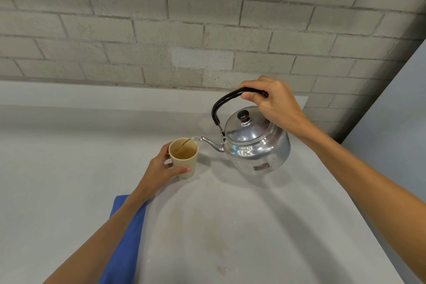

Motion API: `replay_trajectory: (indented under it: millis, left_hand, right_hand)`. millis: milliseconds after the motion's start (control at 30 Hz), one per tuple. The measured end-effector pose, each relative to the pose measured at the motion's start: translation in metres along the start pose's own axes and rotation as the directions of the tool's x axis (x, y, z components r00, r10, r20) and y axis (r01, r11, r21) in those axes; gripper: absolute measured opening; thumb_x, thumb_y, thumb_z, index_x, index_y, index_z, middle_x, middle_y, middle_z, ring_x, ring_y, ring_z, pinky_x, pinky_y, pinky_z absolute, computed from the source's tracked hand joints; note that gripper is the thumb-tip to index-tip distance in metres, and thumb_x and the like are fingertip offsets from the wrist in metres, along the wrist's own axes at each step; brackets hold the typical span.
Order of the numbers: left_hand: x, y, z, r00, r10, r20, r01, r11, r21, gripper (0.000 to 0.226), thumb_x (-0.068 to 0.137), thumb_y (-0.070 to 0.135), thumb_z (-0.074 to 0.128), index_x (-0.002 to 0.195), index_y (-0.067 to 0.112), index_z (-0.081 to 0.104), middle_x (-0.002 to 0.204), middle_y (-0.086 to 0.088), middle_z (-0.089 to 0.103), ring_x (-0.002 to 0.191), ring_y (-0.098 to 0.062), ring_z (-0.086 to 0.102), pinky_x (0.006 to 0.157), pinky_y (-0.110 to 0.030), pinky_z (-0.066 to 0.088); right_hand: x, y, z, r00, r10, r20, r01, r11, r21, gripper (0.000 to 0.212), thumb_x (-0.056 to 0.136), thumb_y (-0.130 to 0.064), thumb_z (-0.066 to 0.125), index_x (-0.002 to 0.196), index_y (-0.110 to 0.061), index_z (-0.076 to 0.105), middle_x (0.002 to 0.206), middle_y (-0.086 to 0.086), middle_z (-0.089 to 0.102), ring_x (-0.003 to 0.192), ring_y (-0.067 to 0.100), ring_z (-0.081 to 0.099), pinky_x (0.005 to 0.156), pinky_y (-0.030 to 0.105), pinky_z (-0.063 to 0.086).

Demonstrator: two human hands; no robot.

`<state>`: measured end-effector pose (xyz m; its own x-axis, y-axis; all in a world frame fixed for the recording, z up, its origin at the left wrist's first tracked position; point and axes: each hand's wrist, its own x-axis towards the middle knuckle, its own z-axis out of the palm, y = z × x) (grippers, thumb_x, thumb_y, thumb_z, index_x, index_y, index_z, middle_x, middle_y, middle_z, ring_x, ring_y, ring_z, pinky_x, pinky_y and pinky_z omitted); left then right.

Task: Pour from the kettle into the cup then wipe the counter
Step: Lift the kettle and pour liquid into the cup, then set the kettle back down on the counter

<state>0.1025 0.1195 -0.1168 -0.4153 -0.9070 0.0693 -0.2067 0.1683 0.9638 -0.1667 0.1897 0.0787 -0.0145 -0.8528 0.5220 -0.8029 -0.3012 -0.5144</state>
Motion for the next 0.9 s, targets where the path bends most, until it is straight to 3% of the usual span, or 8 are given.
replay_trajectory:
  millis: [100,233,333,433,533,700,833,900]
  left_hand:
    - [-0.001,0.001,0.000,1.000,0.003,0.012,-0.003,1.000,-0.001,0.075,0.058,0.037,0.085,0.122,0.043,0.045,0.117,0.020,0.059,0.104,0.006,0.057,0.077,-0.011,0.051]
    - [0.000,0.002,-0.003,0.999,-0.001,0.050,0.001,1.000,-0.004,0.076,0.055,0.040,0.086,0.119,0.047,0.046,0.116,0.021,0.060,0.106,0.005,0.057,0.078,-0.013,0.051]
    - [0.003,0.004,-0.010,0.992,-0.012,0.123,0.009,1.000,0.022,0.075,0.054,0.043,0.086,0.116,0.054,0.044,0.117,0.023,0.059,0.109,0.003,0.056,0.083,-0.019,0.049]
    - [0.009,0.014,-0.018,0.993,-0.011,0.114,0.008,1.000,0.023,0.078,0.061,0.048,0.079,0.128,0.042,0.039,0.125,0.018,0.056,0.116,-0.001,0.054,0.095,-0.023,0.043]
    - [0.022,0.039,-0.022,0.995,0.096,0.007,-0.097,0.993,0.061,0.066,0.078,0.050,0.057,0.136,0.026,0.038,0.133,0.005,0.052,0.122,-0.007,0.050,0.104,-0.032,0.041]
    - [0.057,0.093,-0.005,0.967,0.251,-0.041,-0.245,0.962,0.123,0.058,0.085,0.056,0.042,0.134,0.024,0.041,0.137,0.005,0.051,0.121,-0.007,0.048,0.096,-0.020,0.040]
    - [0.087,0.118,0.023,0.945,0.313,0.099,-0.326,0.929,0.177,0.055,0.088,0.055,0.041,0.134,0.023,0.043,0.135,0.006,0.051,0.120,0.000,0.047,0.095,-0.007,0.034]
    - [0.101,0.122,0.037,0.937,0.298,0.182,-0.332,0.922,0.197,0.052,0.092,0.051,0.039,0.135,0.022,0.042,0.134,0.006,0.051,0.118,0.001,0.046,0.094,-0.010,0.034]
  right_hand:
    - [-0.002,0.007,0.003,0.999,0.045,-0.012,-0.044,0.998,0.054,0.020,0.086,-0.016,0.065,0.105,-0.021,0.070,0.086,0.003,0.066,0.071,0.004,0.054,0.066,0.004,0.037]
    - [-0.005,0.016,0.008,0.992,0.124,-0.034,-0.115,0.974,0.194,0.020,0.085,-0.017,0.065,0.104,-0.023,0.069,0.092,-0.003,0.068,0.088,0.011,0.061,0.075,0.008,0.043]
    - [-0.009,0.024,0.013,0.985,0.166,-0.038,-0.149,0.949,0.277,0.020,0.085,-0.017,0.065,0.104,-0.025,0.069,0.095,-0.013,0.068,0.094,0.004,0.062,0.084,0.013,0.045]
    - [-0.012,0.035,0.019,0.977,0.208,-0.043,-0.182,0.925,0.332,0.020,0.086,-0.017,0.064,0.105,-0.022,0.069,0.101,-0.009,0.070,0.101,0.005,0.062,0.091,0.021,0.046]
    - [-0.015,0.047,0.027,0.969,0.244,-0.045,-0.209,0.900,0.382,0.020,0.087,-0.015,0.064,0.105,-0.020,0.069,0.104,-0.003,0.070,0.103,0.010,0.062,0.094,0.024,0.046]
    - [-0.015,0.066,0.042,0.960,0.275,-0.044,-0.230,0.870,0.436,0.020,0.087,-0.016,0.063,0.107,-0.018,0.068,0.106,-0.002,0.069,0.103,0.009,0.062,0.093,0.024,0.047]
    - [-0.011,0.081,0.052,0.954,0.298,-0.022,-0.254,0.847,0.467,0.020,0.087,-0.015,0.063,0.107,-0.018,0.068,0.108,-0.001,0.069,0.104,0.011,0.062,0.095,0.026,0.047]
    - [-0.009,0.088,0.058,0.954,0.299,-0.012,-0.258,0.843,0.473,0.020,0.087,-0.015,0.063,0.106,-0.018,0.069,0.108,0.000,0.069,0.104,0.012,0.062,0.094,0.026,0.046]
